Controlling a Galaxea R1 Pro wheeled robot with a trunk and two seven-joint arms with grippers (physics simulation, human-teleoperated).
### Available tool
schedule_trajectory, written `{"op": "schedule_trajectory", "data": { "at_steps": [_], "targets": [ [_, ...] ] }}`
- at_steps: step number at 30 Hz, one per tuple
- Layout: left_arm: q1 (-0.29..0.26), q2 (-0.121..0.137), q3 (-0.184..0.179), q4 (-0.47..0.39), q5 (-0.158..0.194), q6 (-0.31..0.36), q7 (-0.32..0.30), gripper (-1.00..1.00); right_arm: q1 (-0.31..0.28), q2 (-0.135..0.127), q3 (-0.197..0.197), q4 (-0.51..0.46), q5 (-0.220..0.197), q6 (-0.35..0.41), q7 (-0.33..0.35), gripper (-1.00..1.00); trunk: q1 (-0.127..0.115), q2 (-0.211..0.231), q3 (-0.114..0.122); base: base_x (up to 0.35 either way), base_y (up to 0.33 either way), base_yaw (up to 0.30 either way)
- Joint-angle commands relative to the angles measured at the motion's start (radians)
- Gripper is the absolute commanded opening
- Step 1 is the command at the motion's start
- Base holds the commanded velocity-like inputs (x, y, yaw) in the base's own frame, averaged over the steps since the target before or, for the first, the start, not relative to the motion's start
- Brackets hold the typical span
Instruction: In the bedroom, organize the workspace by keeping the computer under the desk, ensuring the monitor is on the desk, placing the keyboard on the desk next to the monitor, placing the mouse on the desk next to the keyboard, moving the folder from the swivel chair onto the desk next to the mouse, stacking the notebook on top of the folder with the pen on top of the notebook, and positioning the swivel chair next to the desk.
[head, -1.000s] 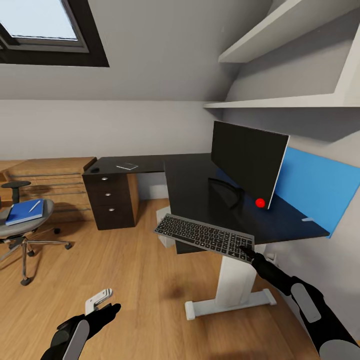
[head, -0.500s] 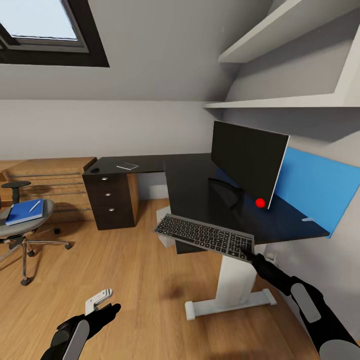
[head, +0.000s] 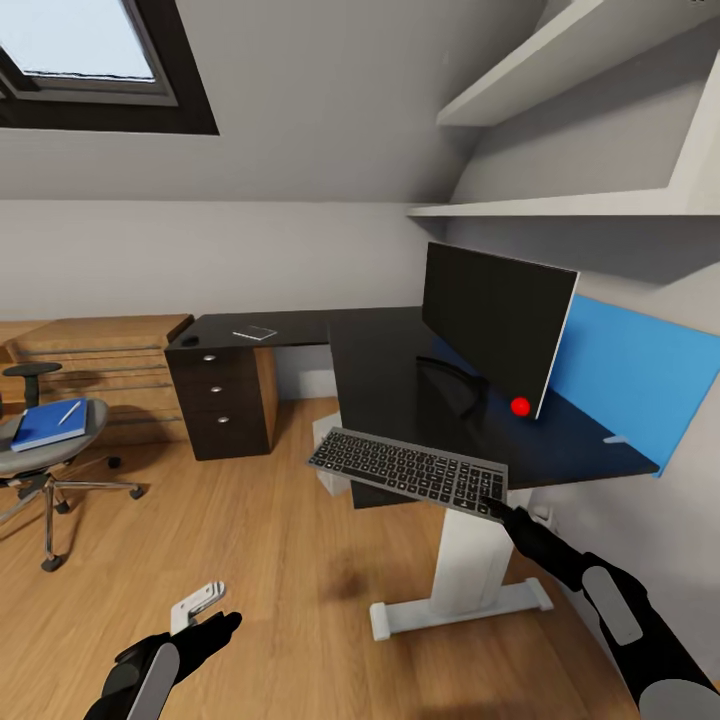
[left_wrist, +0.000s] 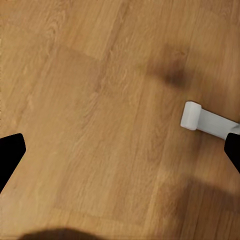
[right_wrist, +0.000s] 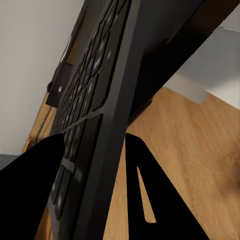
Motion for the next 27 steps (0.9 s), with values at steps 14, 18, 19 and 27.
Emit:
{"op": "schedule_trajectory", "data": {
  "at_steps": [14, 18, 19, 27],
  "targets": [
    [0.0, 0.0, 0.0, -0.001, 0.01, 0.003, 0.01, 1.0, -0.001, 0.003, -0.001, 0.0, -0.002, 0.004, 0.004, -1.0, -0.054, 0.098, 0.043, 0.0, 0.0, 0.0],
    [0.0, 0.0, 0.0, -0.001, 0.01, 0.003, 0.011, 1.0, -0.001, 0.003, -0.001, -0.001, -0.004, 0.006, 0.003, -1.0, -0.069, 0.126, 0.055, 0.0, 0.0, 0.0],
    [0.0, 0.0, 0.0, -0.001, 0.01, 0.003, 0.011, 1.0, -0.001, 0.004, -0.001, -0.001, -0.004, 0.007, 0.003, -1.0, -0.073, 0.133, 0.059, 0.0, 0.0, 0.0],
    [0.0, 0.0, 0.0, -0.001, 0.01, 0.003, 0.011, 1.0, 0.0, 0.008, -0.001, -0.001, -0.004, 0.007, 0.003, -1.0, -0.104, 0.189, 0.084, 0.0, 0.0, 0.0]
  ]
}}
